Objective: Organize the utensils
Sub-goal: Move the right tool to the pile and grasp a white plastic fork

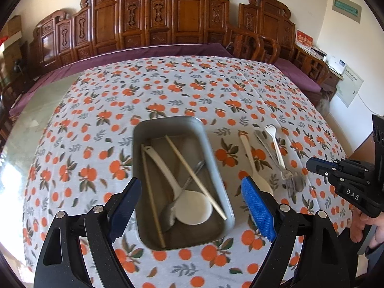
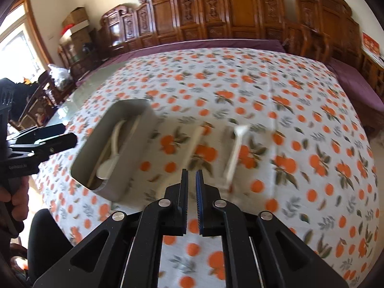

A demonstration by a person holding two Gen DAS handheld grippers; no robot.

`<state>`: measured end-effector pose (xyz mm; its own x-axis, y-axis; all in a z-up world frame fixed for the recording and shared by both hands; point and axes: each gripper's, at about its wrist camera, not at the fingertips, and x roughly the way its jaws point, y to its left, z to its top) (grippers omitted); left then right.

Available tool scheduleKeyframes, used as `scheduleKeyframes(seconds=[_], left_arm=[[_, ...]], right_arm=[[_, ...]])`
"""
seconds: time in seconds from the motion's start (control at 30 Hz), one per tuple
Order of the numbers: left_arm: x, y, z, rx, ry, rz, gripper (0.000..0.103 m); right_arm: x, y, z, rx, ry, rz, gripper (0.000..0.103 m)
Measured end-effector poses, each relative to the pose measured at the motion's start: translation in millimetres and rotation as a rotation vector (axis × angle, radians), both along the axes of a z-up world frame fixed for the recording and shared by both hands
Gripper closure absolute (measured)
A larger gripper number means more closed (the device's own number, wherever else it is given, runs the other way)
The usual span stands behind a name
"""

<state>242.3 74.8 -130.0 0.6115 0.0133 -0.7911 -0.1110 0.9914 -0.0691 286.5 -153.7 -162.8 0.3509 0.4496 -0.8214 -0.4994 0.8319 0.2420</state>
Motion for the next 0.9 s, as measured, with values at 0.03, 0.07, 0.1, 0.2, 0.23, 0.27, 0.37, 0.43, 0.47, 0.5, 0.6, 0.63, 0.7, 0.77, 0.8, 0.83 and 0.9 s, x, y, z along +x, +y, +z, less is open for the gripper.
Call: scheduleKeyframes(seconds=[0.03, 0.07, 0.1, 0.2, 0.23, 0.27, 0.37, 0.43, 0.47, 0.5, 0.6, 0.63, 0.7, 0.77, 0.8, 0.83, 0.9], left_arm=[[3, -4, -1, -0.002, 0.002, -0.007, 0.021], [4, -7, -2, -0.004, 0.004, -0.011, 0.021], [6, -10, -4, -0.006, 0.005, -0.016, 0.021], [10, -17, -6, -0.009, 0.01, -0.029, 0.021], [12, -20, -7, -0.009, 0.012, -0.034, 0.021], [13, -22, -8, -0.009, 0.012, -0.039, 0.021], [17, -28, -10, -0.009, 0.017, -0.049, 0.021], [19, -31, -12, -0.01, 0.022, -0.054, 0.021], [20, -32, -14, -0.011, 0.026, -0.055, 0.021], [21, -33, -15, -0.012, 0.03, -0.058, 0.021], [22, -36, -18, -0.014, 0.035, -0.062, 0.021], [23, -37, -19, -0.017, 0.037, -0.064, 0.021], [24, -39, -21, -0.017, 0.041, -0.066, 0.021], [26, -41, -23, -0.019, 0.045, -0.07, 0.021], [26, -42, -24, -0.019, 0.046, -0.071, 0.021], [26, -42, -24, -0.019, 0.046, -0.073, 0.021], [26, -44, -24, -0.018, 0.048, -0.077, 0.021]], right_arm=[[1, -4, -2, -0.002, 0.002, -0.007, 0.095], [2, -10, -4, -0.005, 0.005, -0.017, 0.094], [3, -14, -6, -0.008, 0.006, -0.024, 0.094], [7, -24, -12, -0.017, 0.012, -0.042, 0.089], [9, -26, -15, -0.018, 0.015, -0.047, 0.089], [11, -27, -17, -0.018, 0.018, -0.05, 0.089], [18, -27, -23, -0.022, 0.025, -0.055, 0.088], [24, -25, -28, -0.023, 0.031, -0.054, 0.083], [26, -24, -29, -0.025, 0.034, -0.055, 0.082], [30, -22, -33, -0.026, 0.04, -0.056, 0.082], [39, -18, -42, -0.024, 0.058, -0.058, 0.082], [43, -16, -46, -0.023, 0.067, -0.059, 0.082], [50, -13, -52, -0.024, 0.077, -0.061, 0.082], [58, -9, -60, -0.027, 0.093, -0.064, 0.082], [62, -7, -64, -0.029, 0.104, -0.066, 0.082], [66, -5, -69, -0.03, 0.115, -0.067, 0.082], [72, -2, -76, -0.033, 0.128, -0.071, 0.082]])
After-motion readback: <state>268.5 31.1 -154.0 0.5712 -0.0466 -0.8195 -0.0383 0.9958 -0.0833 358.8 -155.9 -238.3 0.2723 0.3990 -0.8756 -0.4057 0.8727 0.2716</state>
